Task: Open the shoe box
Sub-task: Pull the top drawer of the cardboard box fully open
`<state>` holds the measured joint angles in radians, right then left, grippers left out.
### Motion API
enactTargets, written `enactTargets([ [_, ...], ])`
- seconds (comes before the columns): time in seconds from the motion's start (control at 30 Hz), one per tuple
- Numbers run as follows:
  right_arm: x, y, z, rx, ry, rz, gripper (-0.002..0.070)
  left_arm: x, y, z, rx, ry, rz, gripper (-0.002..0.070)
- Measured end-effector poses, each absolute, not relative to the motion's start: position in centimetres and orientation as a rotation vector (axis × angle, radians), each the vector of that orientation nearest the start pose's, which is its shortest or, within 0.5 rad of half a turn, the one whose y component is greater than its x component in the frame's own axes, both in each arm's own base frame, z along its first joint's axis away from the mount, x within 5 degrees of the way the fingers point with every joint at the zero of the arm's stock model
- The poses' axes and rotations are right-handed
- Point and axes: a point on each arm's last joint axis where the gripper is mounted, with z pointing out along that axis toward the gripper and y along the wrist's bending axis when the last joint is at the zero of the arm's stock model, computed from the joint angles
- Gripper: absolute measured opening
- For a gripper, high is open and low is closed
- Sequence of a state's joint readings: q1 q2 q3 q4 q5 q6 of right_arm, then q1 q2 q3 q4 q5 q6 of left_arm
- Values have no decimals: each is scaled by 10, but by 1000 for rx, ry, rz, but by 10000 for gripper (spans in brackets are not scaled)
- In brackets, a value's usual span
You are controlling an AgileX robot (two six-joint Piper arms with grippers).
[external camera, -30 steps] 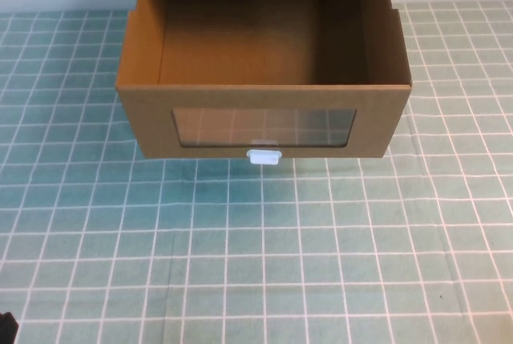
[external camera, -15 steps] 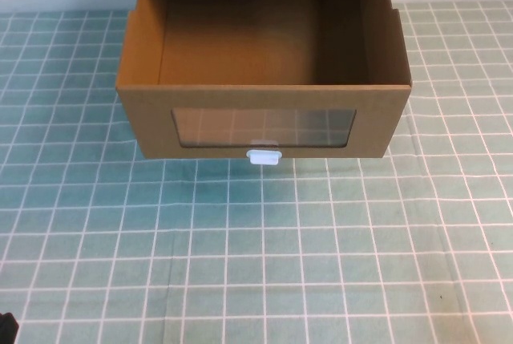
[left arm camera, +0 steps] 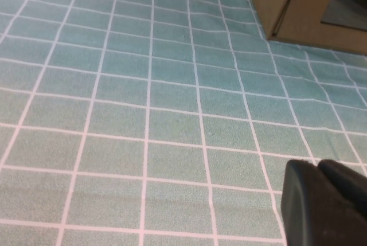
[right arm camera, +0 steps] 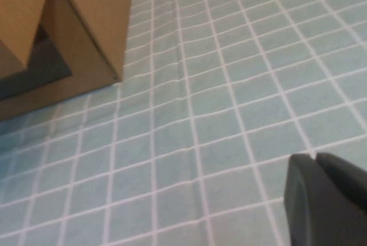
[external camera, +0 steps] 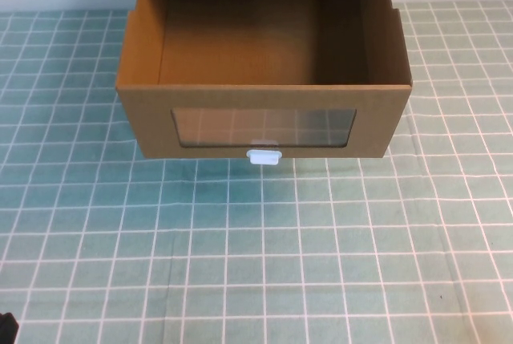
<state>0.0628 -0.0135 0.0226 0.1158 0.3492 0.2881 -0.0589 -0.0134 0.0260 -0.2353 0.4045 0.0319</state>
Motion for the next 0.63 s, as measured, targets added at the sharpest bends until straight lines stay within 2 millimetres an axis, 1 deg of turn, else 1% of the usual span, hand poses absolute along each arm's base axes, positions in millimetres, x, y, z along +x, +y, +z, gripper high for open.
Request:
enactTargets([
  [0.07, 52, 10, 175, 345, 1830, 456, -13, 51, -11, 170, -57, 1896, -253, -3],
  [0.2, 52, 13, 176, 400, 1823, 541, -13, 51, -11, 170, -57, 1896, -253, -3],
  [0.63, 52, 13, 176, 413, 1820, 560, -13, 51, -11, 170, -57, 1896, -253, -3],
])
